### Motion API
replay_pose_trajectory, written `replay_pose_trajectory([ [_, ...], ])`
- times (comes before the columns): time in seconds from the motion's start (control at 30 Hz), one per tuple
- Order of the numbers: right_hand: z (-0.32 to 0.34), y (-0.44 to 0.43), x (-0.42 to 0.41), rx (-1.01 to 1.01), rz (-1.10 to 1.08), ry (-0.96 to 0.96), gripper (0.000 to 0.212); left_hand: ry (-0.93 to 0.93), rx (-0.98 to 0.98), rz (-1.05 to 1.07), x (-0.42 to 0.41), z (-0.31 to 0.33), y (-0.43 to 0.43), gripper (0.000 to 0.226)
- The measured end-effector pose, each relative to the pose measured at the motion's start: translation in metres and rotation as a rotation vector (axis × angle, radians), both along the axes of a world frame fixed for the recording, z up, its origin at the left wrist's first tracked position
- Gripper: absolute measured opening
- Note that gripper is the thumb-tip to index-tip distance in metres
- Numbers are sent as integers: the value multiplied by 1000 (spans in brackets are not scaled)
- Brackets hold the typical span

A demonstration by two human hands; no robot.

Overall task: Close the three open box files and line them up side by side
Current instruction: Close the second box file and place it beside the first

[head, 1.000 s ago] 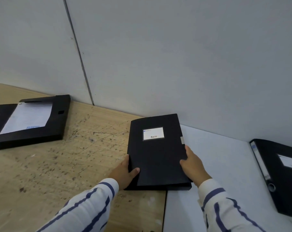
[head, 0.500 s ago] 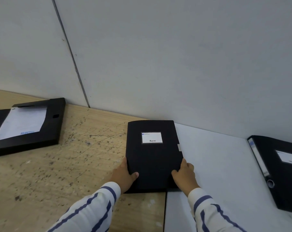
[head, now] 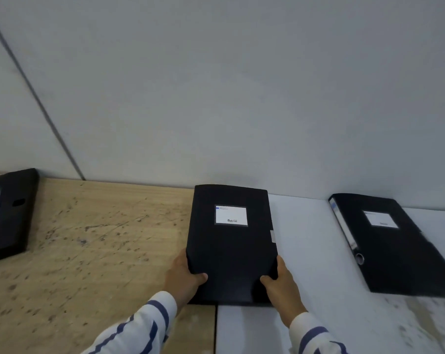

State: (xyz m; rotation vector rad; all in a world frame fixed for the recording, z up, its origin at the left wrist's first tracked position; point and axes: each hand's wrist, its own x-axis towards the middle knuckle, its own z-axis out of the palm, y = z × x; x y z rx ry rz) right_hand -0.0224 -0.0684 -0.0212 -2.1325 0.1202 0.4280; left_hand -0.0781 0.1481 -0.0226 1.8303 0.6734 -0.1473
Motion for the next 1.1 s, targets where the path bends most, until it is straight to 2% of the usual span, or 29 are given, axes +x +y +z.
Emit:
replay_pose_trajectory([
  [0.47, 5, -153, 64, -40, -171, -2, 59, 18, 12, -154, 87, -2, -148, 63],
  [0.63, 2, -174, 82, -5, -157, 2, 49, 51, 30, -141, 103, -5, -171, 64],
  [0.87, -1, -191, 103, -40, -130, 46, 68, 96, 58, -108, 114, -11, -188, 65],
  [1.1, -5, -194, 112, -108, -115, 66, 72, 129, 90, -95, 119, -16, -197, 66],
])
